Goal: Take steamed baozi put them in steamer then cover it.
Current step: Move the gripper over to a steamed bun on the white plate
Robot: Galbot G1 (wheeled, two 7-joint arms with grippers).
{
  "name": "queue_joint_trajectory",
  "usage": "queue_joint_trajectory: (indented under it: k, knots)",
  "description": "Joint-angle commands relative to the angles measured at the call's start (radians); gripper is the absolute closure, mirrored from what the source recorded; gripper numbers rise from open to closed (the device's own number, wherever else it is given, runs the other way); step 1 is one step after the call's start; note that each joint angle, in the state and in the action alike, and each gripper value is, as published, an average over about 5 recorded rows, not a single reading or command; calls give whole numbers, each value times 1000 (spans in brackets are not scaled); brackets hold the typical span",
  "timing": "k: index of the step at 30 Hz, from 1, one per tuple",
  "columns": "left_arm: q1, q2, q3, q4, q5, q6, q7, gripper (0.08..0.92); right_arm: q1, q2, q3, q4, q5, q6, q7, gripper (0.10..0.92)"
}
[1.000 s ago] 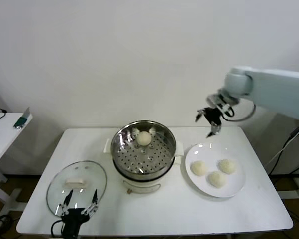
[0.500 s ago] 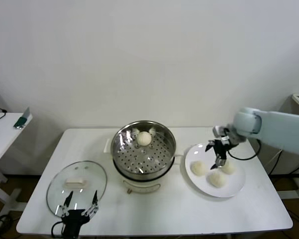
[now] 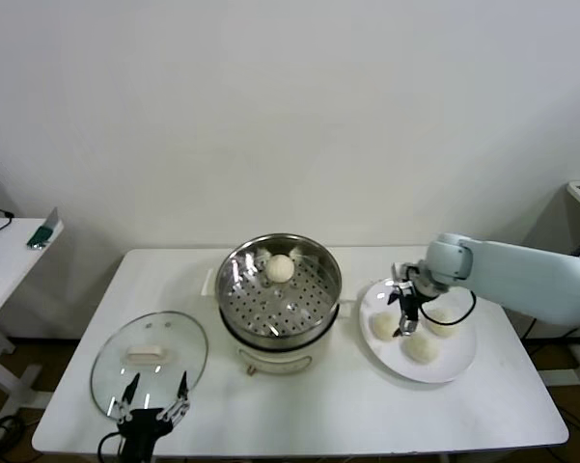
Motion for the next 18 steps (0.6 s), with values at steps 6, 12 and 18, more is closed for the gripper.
queue_joint_trajectory:
  k: [6, 12, 18]
  knots:
    - [1, 2, -1, -4, -1, 1, -1, 177, -63, 51, 40, -68, -19, -19, 8, 248]
    - [1, 2, 0, -3, -1, 0, -3, 177, -43, 50, 30, -67, -17, -11, -18, 340]
    - [3, 0, 1, -8, -1, 0, -4, 177, 13, 37, 9, -58, -7, 8, -49, 377]
